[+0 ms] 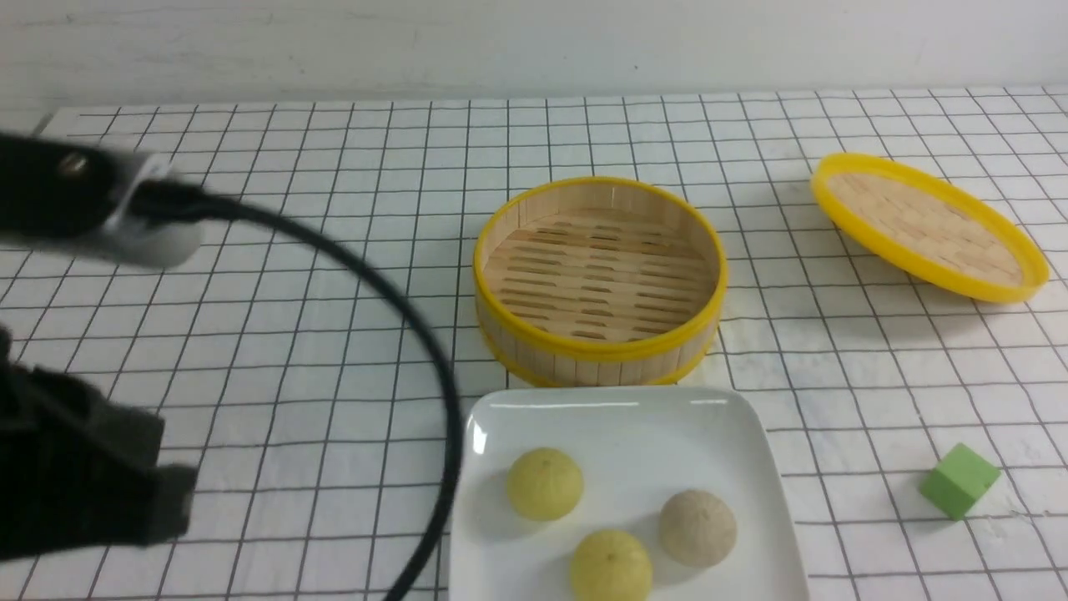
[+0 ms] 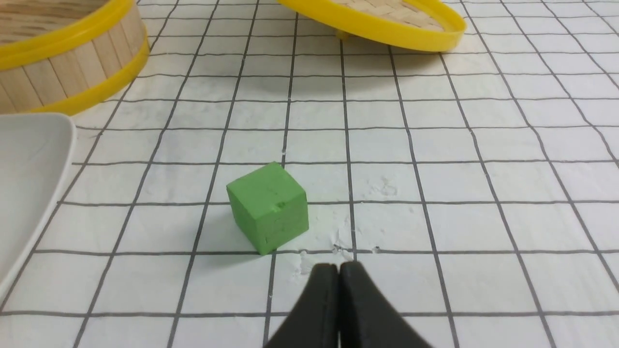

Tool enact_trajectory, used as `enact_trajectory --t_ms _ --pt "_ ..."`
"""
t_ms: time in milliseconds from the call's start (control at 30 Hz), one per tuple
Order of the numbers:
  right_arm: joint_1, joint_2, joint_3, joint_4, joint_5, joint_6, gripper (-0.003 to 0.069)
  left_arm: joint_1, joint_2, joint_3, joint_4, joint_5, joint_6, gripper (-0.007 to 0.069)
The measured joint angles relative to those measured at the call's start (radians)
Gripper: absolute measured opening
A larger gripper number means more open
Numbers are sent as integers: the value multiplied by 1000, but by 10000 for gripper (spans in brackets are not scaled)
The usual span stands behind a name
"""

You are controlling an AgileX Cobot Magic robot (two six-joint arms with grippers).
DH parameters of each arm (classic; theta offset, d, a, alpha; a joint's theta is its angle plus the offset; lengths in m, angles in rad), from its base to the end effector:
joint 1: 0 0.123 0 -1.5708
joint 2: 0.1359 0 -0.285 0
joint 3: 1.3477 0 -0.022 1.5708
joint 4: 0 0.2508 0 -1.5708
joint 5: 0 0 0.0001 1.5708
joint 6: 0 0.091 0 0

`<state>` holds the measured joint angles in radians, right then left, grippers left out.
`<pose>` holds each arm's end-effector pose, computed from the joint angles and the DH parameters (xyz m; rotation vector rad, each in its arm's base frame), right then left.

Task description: Put the steamed buns into the plate on the white-black tablecloth.

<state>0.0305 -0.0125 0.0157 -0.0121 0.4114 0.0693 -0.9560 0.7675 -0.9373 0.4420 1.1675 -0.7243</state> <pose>0.0514 0.0011 0.1717 0.0296 1.8983 0.0557 0.0952 -0.0727 0.3677 0.3140 2.3431 -0.2296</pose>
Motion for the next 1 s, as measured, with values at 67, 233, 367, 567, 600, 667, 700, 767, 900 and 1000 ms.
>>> enact_trajectory --t_ms 67,233,367,567,600,667,700,767,900,1000 --pt "0 0 0 0 -2 0 27 0 -113 152 -4 -142 -96 11" --pt "0 0 0 0 -3 0 29 0 -193 354 73 -490 -300 13" --pt "0 0 0 0 -3 0 31 0 -198 443 165 -712 -422 17" --pt "0 0 0 0 -3 0 39 0 -198 488 245 -716 -441 20" --pt "0 0 0 0 -3 0 40 0 -198 491 253 -701 -441 20" --pt "0 0 0 -1 -4 0 43 0 -198 495 268 -672 -442 20" --pt "0 0 0 -1 -4 0 46 0 -198 497 273 -630 -444 21" --pt "0 0 0 -1 -4 0 48 0 -198 498 271 -587 -463 24" --pt "0 0 0 -1 -4 0 52 0 -198 498 230 -540 -473 30" --pt "0 0 0 -1 -4 0 53 24 -230 498 150 -489 -377 31"
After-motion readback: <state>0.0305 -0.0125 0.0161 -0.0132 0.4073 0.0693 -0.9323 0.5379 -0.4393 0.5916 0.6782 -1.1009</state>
